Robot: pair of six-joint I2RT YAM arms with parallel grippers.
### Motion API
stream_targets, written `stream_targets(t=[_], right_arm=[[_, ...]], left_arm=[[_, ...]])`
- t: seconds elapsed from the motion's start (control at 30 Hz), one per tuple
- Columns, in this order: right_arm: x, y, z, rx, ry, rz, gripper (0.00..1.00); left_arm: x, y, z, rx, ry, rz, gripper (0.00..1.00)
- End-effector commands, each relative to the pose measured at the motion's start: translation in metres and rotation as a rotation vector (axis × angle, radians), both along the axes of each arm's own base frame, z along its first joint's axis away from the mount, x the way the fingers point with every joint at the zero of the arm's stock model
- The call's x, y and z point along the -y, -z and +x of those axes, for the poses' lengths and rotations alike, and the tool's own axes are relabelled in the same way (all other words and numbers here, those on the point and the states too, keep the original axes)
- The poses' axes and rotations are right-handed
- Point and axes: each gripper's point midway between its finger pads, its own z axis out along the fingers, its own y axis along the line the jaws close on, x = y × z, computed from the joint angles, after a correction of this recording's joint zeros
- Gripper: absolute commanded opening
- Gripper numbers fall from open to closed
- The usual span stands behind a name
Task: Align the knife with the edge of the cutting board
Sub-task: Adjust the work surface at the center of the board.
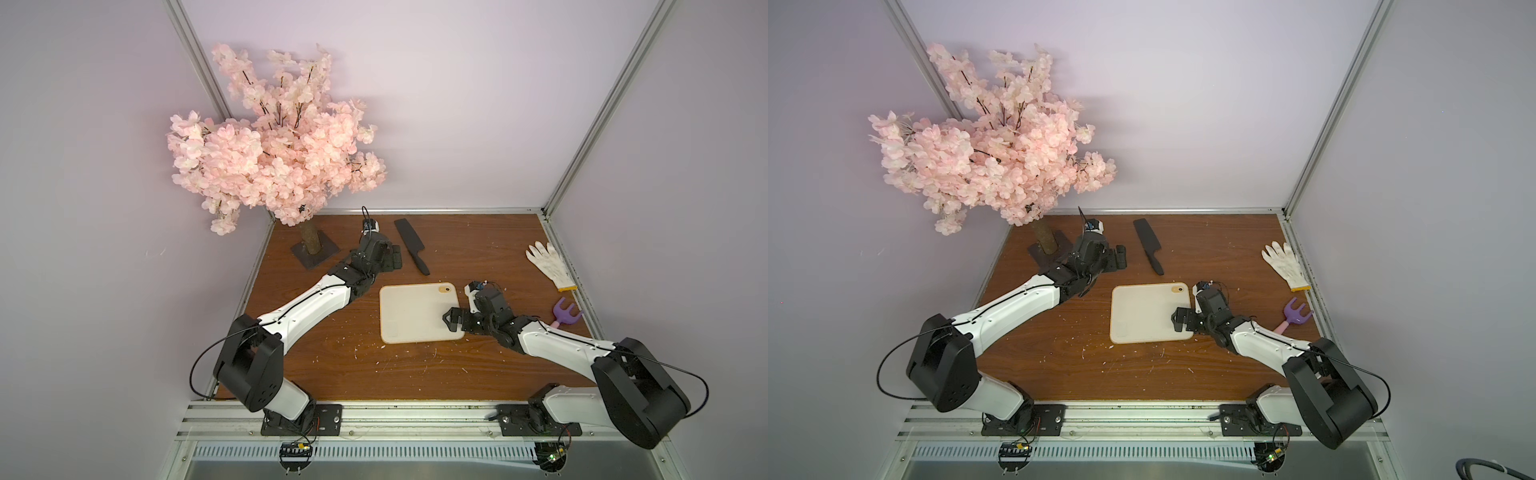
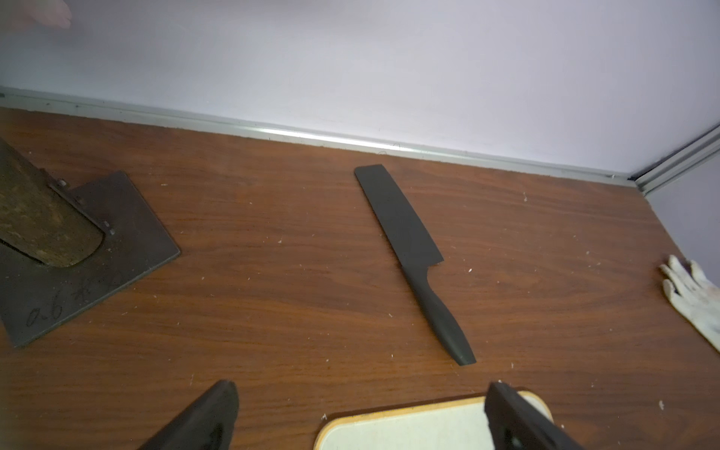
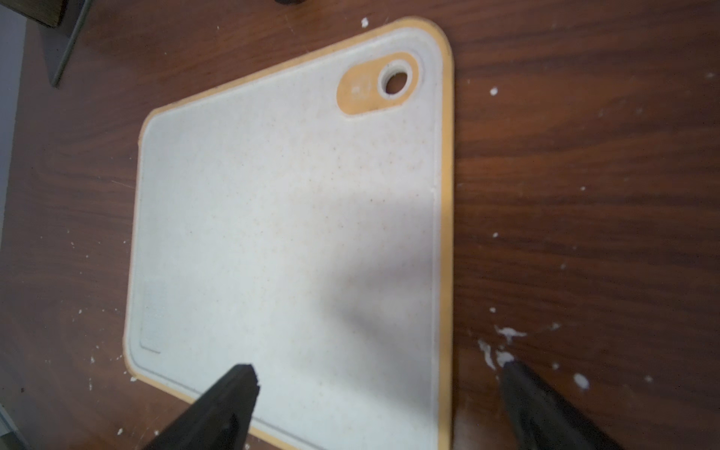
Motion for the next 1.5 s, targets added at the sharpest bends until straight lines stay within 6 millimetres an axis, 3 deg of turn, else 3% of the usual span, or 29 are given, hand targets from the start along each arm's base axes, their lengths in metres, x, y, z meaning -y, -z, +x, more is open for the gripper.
stream_targets(t=[0.0,0.5,1.47], right_arm=[[0.001,0.006,-0.007,-0.01,0.008,-0.025,1.0],[-0.008,0.015,-0.018,-0.032,-0.003,-0.065,1.0],[-0.02,0.009,-0.028,-0.032,-0.007,-0.066,1.0]], left_arm=[[-0.02,-0.06,0.004,0.153,-0.097,-0.072,1.0],[-0.04,-0.08,-0.003,0.202,-0.158,-0.059,1.0],[-0.048,-0.086,-0.003,0.202,-0.162,-0.09,1.0]])
